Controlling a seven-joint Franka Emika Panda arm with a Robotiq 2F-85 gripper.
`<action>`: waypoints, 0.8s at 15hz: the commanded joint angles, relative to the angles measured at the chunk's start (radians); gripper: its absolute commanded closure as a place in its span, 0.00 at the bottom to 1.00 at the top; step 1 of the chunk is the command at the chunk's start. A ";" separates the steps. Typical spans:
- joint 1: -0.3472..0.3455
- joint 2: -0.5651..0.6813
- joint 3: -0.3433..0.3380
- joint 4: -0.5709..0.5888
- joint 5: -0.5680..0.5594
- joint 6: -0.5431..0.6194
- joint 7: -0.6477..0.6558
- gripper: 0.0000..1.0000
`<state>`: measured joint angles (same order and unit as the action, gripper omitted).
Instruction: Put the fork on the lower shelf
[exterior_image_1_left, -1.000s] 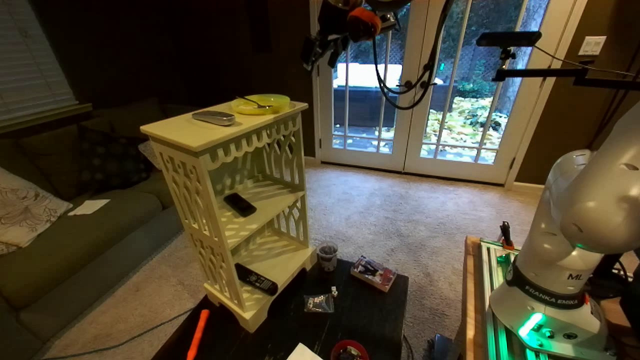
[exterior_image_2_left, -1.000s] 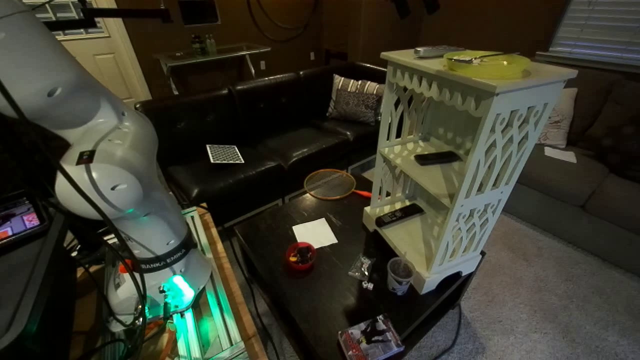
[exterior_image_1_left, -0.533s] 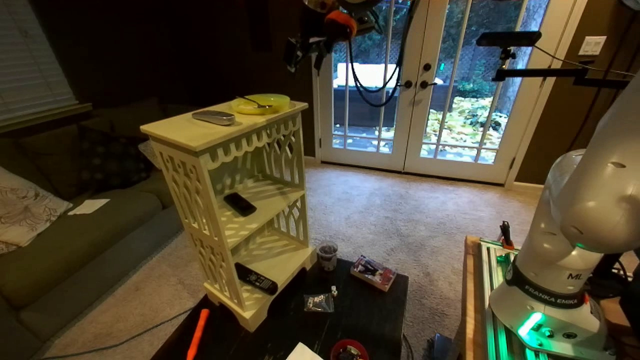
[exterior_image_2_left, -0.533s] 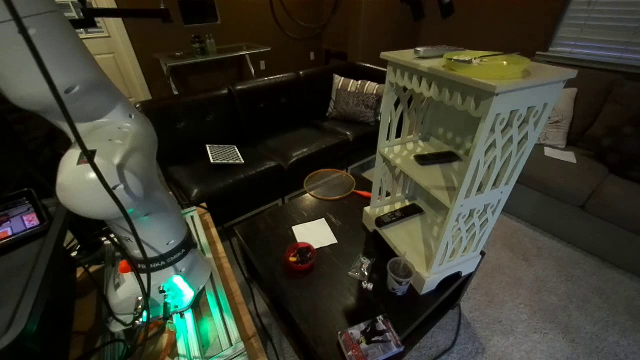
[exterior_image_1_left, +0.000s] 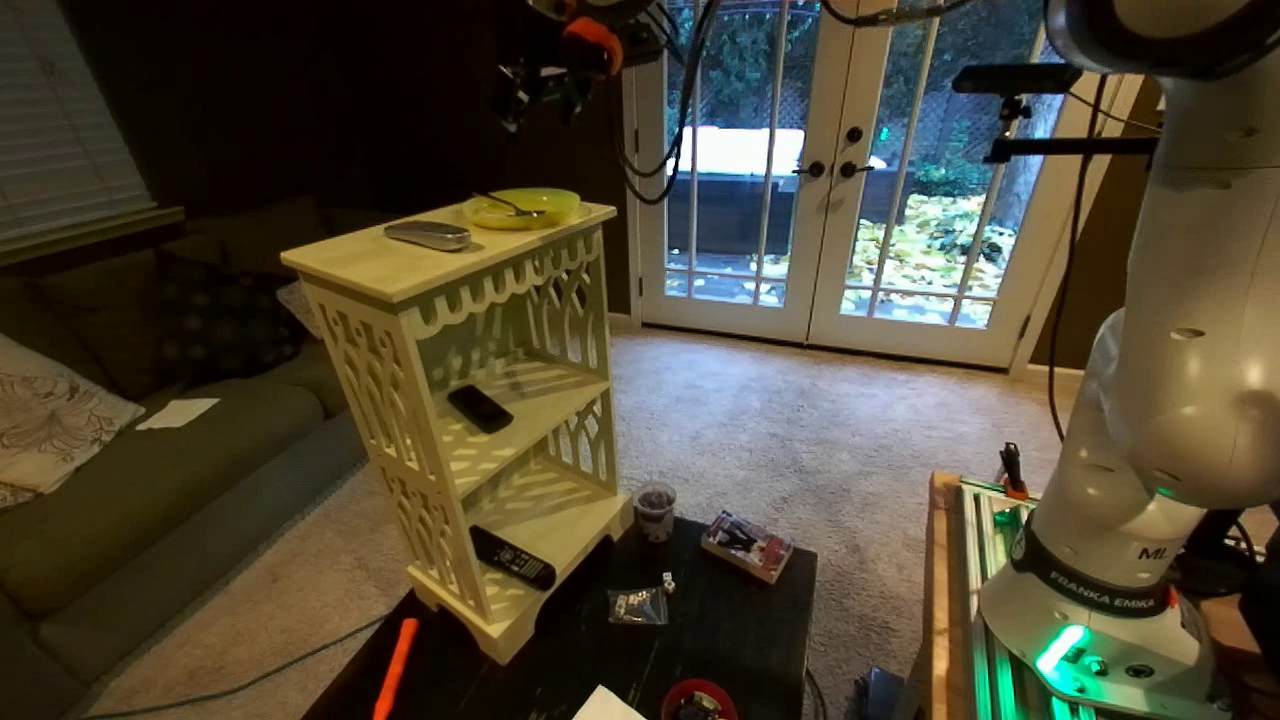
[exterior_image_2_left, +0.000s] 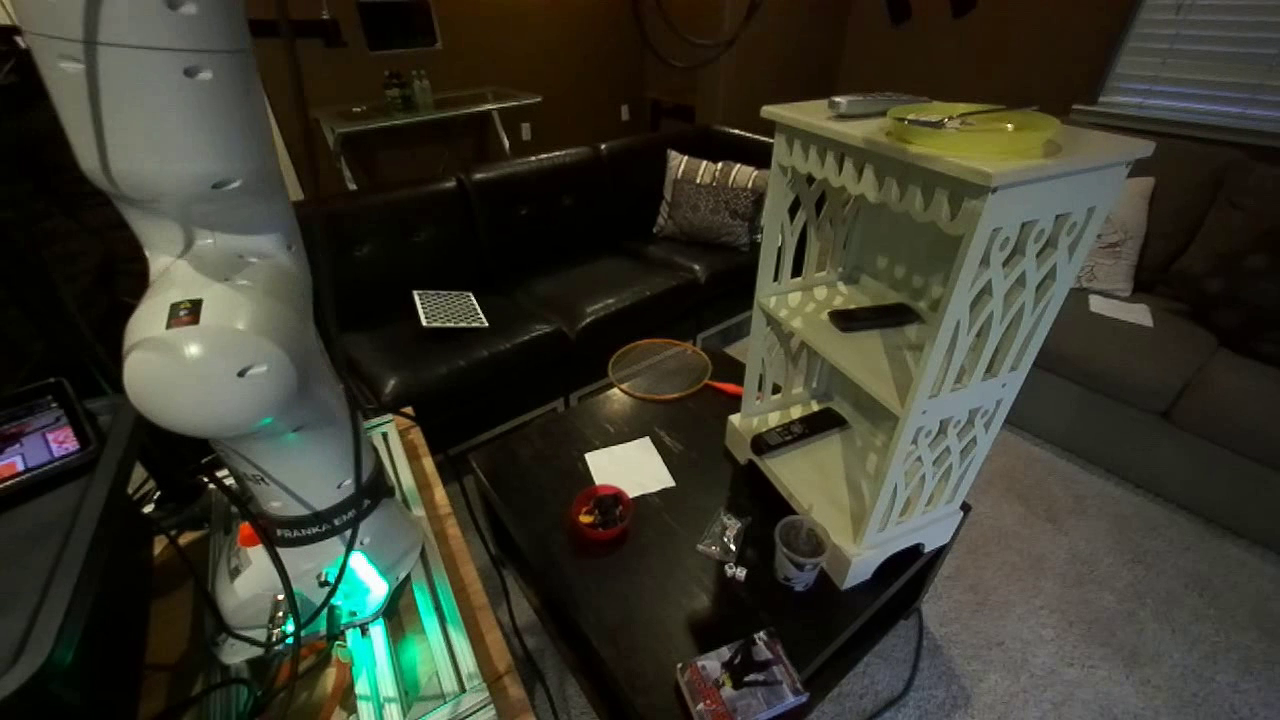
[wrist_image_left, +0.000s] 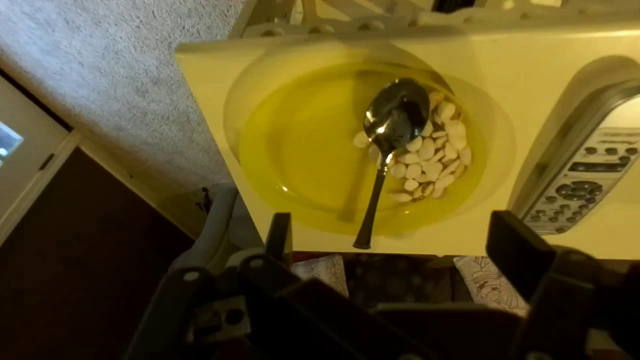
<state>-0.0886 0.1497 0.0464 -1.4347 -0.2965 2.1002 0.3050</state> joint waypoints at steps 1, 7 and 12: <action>0.013 0.038 -0.004 0.043 -0.014 -0.002 -0.002 0.00; 0.044 0.145 -0.025 0.119 -0.029 0.019 0.055 0.00; 0.041 0.199 -0.034 0.122 -0.045 0.081 0.118 0.00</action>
<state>-0.0489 0.3276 0.0227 -1.3096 -0.3286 2.1383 0.3750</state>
